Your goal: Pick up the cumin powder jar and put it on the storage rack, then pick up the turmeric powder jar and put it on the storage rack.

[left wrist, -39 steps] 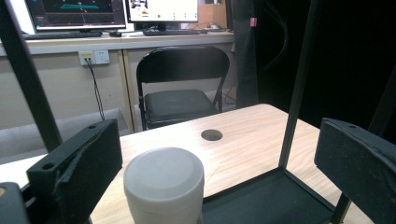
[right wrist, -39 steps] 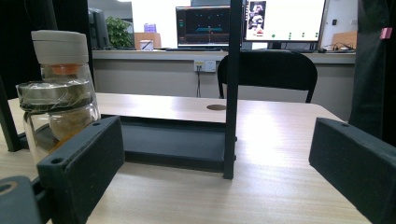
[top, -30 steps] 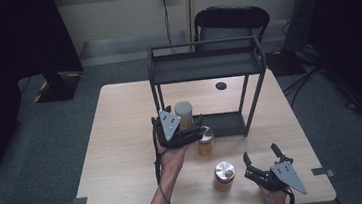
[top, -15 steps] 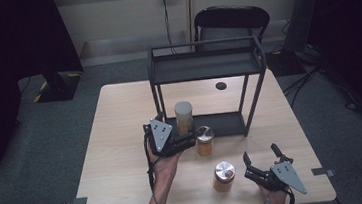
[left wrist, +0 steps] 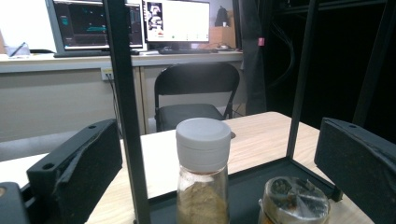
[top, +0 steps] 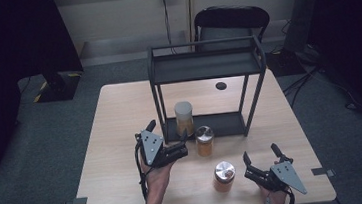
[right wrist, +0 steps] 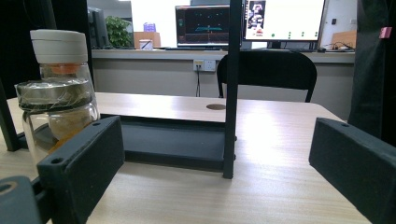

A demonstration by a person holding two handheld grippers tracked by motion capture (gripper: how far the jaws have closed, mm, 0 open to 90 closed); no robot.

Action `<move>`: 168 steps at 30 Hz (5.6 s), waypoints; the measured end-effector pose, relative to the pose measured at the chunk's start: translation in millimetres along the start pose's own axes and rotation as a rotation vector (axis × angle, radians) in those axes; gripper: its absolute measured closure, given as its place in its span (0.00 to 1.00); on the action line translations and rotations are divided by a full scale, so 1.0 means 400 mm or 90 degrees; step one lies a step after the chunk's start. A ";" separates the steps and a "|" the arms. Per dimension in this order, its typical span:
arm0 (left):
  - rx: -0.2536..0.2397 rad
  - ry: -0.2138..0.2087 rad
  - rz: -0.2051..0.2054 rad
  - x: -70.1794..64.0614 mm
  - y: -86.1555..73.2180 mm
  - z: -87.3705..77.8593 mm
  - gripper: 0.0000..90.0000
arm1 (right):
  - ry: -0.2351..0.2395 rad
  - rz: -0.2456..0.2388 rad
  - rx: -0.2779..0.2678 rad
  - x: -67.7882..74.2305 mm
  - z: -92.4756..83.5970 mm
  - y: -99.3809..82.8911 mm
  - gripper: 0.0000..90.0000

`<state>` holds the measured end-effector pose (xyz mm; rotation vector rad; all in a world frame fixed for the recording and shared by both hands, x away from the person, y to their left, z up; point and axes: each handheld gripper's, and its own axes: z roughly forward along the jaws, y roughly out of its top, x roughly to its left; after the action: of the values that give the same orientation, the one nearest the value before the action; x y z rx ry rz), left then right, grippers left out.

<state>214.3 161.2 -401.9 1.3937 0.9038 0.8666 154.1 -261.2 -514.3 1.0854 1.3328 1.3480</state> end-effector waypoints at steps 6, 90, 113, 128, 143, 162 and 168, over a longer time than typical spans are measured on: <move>-0.010 0.009 -0.004 0.004 -0.013 -0.025 0.00 | 0.001 0.000 -0.001 -0.001 0.000 -0.001 0.02; 0.008 0.132 0.002 -0.016 -0.263 -0.095 0.00 | 0.009 0.011 0.002 -0.008 -0.001 0.003 0.00; 0.004 0.137 -0.002 -0.019 -0.265 -0.096 0.00 | 0.043 0.011 -0.009 -0.031 0.014 0.053 0.03; 0.002 0.140 -0.005 -0.020 -0.267 -0.096 0.00 | 0.087 0.005 -0.008 -0.023 0.042 0.080 0.03; -0.001 0.141 -0.009 -0.020 -0.268 -0.097 0.00 | 0.140 -0.028 -0.002 -0.010 0.085 0.126 0.06; -0.003 0.138 -0.006 -0.019 -0.270 -0.098 0.00 | 0.193 -0.036 0.000 -0.016 0.151 0.154 0.10; -0.002 0.138 -0.007 -0.019 -0.270 -0.098 0.00 | 0.208 -0.046 0.009 -0.011 0.172 0.165 0.11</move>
<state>173.0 170.6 -508.8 1.3077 1.0717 1.0247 220.8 -252.1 -446.7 0.8404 1.6029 1.5097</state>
